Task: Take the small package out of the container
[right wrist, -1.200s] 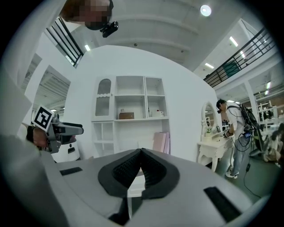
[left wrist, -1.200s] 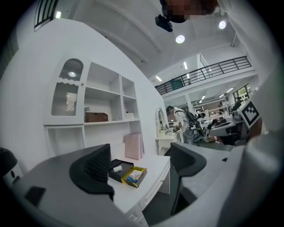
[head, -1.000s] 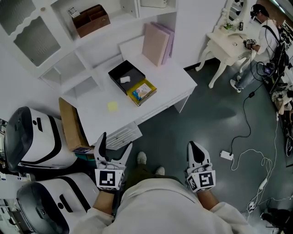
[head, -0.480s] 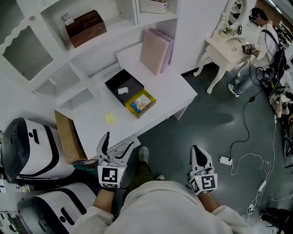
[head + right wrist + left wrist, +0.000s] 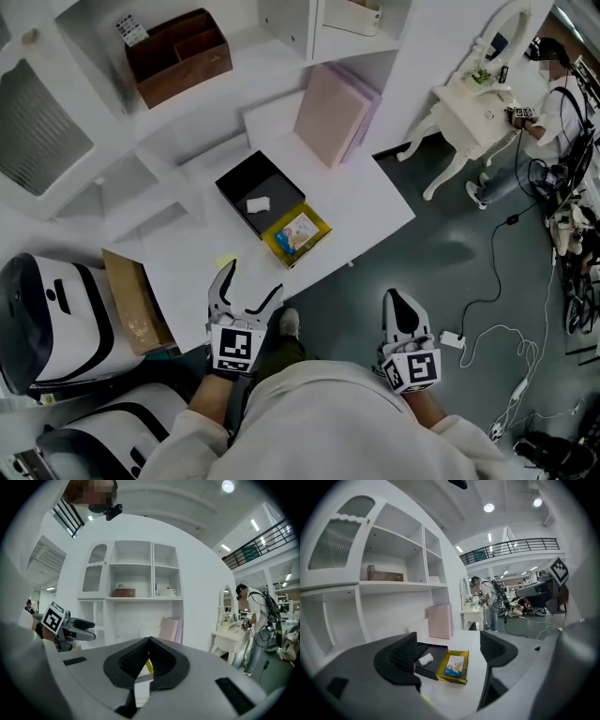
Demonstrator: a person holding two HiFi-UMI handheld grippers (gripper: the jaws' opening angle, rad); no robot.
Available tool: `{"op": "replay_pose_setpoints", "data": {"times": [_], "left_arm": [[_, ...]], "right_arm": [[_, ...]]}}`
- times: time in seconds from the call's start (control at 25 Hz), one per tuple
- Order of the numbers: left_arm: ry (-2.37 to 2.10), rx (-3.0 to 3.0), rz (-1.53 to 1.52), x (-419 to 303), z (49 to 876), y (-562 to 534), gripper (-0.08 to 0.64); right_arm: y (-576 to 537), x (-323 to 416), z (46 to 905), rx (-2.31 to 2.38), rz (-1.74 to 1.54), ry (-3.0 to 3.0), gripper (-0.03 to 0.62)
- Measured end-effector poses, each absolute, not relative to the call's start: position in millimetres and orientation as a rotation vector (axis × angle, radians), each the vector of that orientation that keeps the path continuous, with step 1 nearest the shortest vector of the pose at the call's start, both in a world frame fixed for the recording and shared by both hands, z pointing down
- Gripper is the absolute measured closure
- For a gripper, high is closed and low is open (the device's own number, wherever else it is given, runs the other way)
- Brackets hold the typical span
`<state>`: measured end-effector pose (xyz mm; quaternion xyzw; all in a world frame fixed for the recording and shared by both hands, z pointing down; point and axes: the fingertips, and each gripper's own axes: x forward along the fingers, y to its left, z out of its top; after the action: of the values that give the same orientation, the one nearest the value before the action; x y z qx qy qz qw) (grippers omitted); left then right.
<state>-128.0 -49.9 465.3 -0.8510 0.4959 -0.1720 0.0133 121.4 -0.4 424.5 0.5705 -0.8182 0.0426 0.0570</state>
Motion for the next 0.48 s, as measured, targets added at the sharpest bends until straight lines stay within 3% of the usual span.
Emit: {"op": "replay_pose_setpoints", "data": {"times": [0.48], "left_arm": [[1.389,-2.766,-0.766,-136,536,-134,0.137]], "right_arm": [[-85,73,427,1.729,0.147,-2.451,0.568]]}}
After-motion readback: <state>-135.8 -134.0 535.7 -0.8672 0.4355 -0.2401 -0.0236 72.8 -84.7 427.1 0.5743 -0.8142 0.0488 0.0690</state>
